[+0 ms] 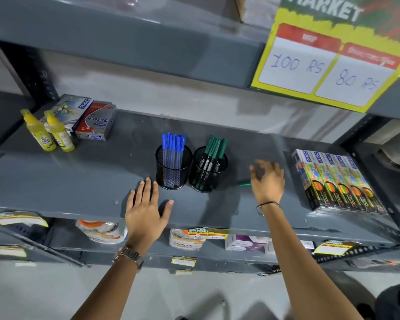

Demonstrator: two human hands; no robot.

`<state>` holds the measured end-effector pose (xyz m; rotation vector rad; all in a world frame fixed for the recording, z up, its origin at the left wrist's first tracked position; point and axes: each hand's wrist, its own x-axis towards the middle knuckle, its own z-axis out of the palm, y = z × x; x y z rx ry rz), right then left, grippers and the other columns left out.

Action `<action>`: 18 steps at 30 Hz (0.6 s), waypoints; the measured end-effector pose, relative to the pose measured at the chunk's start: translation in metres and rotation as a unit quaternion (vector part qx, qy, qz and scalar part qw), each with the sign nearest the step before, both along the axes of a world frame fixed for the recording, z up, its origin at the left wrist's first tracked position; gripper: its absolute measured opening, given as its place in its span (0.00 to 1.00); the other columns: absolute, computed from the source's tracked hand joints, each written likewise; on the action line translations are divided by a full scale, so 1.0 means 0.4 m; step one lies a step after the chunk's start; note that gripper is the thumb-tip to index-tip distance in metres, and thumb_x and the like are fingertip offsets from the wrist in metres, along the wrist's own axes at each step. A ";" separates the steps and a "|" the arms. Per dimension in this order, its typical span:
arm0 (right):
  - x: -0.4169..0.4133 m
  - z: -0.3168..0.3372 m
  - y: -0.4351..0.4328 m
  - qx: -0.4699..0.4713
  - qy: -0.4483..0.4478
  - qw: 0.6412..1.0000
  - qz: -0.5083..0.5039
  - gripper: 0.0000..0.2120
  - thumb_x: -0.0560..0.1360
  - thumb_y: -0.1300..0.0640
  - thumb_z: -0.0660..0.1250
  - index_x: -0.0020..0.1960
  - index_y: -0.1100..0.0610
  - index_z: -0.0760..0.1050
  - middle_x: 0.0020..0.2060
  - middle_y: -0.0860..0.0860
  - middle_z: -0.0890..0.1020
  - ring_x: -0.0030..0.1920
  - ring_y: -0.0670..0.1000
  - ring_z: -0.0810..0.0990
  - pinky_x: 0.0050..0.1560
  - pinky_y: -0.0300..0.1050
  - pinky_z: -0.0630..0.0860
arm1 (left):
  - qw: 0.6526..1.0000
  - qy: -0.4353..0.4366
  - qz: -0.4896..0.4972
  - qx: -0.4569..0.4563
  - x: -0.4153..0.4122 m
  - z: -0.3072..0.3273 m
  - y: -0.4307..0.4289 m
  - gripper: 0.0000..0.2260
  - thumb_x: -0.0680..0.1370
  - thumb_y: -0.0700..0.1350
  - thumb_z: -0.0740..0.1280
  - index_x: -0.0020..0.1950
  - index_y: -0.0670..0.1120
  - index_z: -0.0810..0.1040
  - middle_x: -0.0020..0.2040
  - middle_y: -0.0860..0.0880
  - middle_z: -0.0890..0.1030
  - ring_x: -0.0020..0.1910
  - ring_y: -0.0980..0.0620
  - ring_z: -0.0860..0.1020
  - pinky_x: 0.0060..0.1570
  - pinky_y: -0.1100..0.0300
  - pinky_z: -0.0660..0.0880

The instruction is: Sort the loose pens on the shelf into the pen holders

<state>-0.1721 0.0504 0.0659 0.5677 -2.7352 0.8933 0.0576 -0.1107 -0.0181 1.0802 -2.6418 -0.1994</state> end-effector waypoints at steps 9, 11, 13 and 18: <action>-0.019 -0.062 0.046 0.211 -0.026 0.964 0.160 0.16 0.75 0.52 0.65 0.63 0.50 0.72 0.59 0.53 0.77 0.62 0.57 0.68 0.61 0.51 0.63 | 1.000 -0.006 0.001 -0.013 0.001 0.003 0.002 0.31 0.78 0.60 0.50 0.68 0.37 0.71 0.68 0.37 0.71 0.68 0.40 0.69 0.67 0.45 0.61; -0.022 -0.069 0.036 0.215 -0.021 0.961 0.173 0.14 0.75 0.54 0.64 0.60 0.51 0.75 0.58 0.52 0.78 0.61 0.57 0.69 0.61 0.51 0.63 | 1.000 -0.010 0.002 -0.014 0.001 0.005 0.003 0.32 0.78 0.61 0.50 0.68 0.37 0.70 0.68 0.38 0.71 0.68 0.41 0.69 0.67 0.45 0.61; -0.024 -0.077 0.034 0.218 -0.017 0.958 0.185 0.11 0.75 0.55 0.65 0.57 0.51 0.77 0.57 0.51 0.80 0.59 0.57 0.70 0.59 0.51 0.64 | 1.000 -0.015 0.004 -0.012 0.001 0.007 0.004 0.32 0.78 0.61 0.50 0.68 0.37 0.70 0.68 0.38 0.71 0.69 0.41 0.68 0.67 0.45 0.61; -0.026 -0.049 0.027 0.121 0.101 0.976 0.149 0.09 0.75 0.55 0.63 0.52 0.56 0.78 0.46 0.57 0.83 0.50 0.61 0.76 0.49 0.53 0.71 | 1.000 -0.021 0.006 -0.005 -0.001 0.009 0.004 0.33 0.78 0.62 0.48 0.69 0.38 0.70 0.69 0.38 0.71 0.68 0.41 0.68 0.67 0.46 0.60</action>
